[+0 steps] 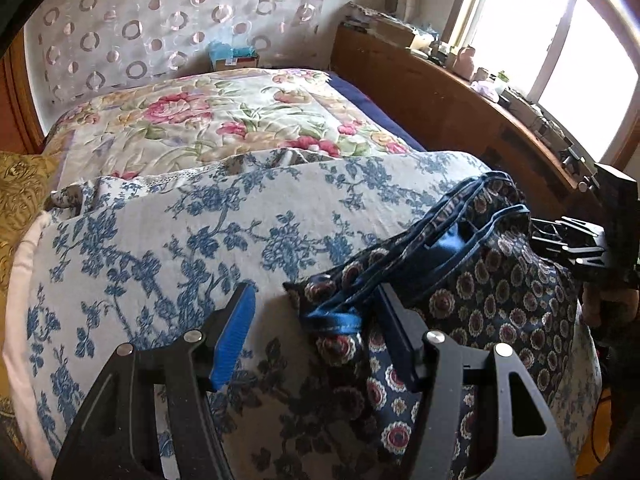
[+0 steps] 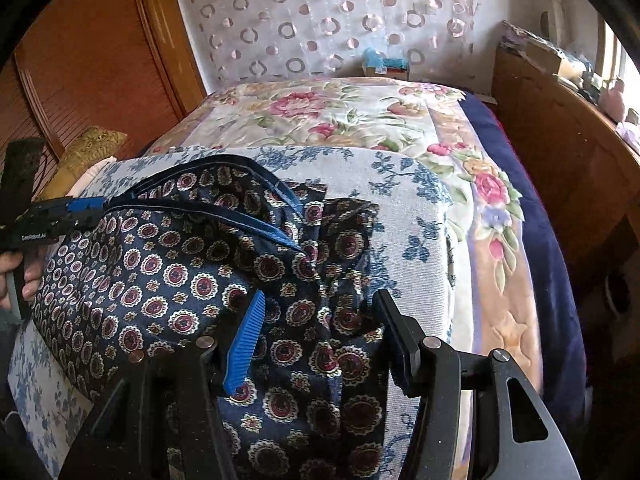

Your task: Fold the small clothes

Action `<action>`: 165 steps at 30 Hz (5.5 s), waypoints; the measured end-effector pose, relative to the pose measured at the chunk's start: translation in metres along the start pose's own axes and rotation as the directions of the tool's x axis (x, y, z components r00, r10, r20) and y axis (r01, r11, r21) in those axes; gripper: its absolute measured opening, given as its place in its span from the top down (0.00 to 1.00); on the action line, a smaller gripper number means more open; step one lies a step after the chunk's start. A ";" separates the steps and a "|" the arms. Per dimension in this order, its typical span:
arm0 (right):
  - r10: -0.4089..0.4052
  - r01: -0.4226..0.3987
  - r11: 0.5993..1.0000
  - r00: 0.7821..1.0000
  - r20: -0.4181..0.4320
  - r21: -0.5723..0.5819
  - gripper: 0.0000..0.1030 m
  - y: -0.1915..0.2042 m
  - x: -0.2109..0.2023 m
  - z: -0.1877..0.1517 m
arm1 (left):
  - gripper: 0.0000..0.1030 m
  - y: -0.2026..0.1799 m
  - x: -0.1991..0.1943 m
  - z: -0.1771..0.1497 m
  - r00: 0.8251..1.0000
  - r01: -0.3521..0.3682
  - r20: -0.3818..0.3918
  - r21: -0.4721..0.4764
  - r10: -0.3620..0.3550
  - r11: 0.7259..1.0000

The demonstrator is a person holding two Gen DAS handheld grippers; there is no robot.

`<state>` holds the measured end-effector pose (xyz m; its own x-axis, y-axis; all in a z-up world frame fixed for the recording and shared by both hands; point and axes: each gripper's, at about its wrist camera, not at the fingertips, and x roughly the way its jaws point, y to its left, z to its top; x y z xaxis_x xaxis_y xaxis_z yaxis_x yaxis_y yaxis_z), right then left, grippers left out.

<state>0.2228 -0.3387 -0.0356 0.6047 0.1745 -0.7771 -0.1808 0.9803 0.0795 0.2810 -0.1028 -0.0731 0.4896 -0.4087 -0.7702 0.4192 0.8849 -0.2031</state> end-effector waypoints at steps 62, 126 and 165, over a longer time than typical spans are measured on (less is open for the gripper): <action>0.323 -0.146 0.741 0.933 0.158 -0.655 0.92 0.247 0.062 0.209 | 0.94 0.170 -0.251 -0.108 0.810 -0.262 0.426 -0.354 0.404 0.898; 0.334 -0.282 0.890 0.938 0.093 -0.359 0.49 0.259 0.098 0.160 | 0.48 0.169 -0.242 -0.167 0.784 -0.423 0.301 -0.382 0.544 0.822; 0.068 -0.036 0.996 0.898 0.435 -0.081 0.25 0.149 -0.160 -0.101 | 0.16 -0.041 -0.247 -0.120 0.822 -0.333 0.442 -0.139 0.359 0.933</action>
<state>0.0209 -0.2301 0.0374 0.8683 0.2634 -0.4204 -0.2648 0.9627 0.0563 0.0512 -0.0111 0.0527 0.8910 -0.1170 -0.4387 0.1219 0.9924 -0.0172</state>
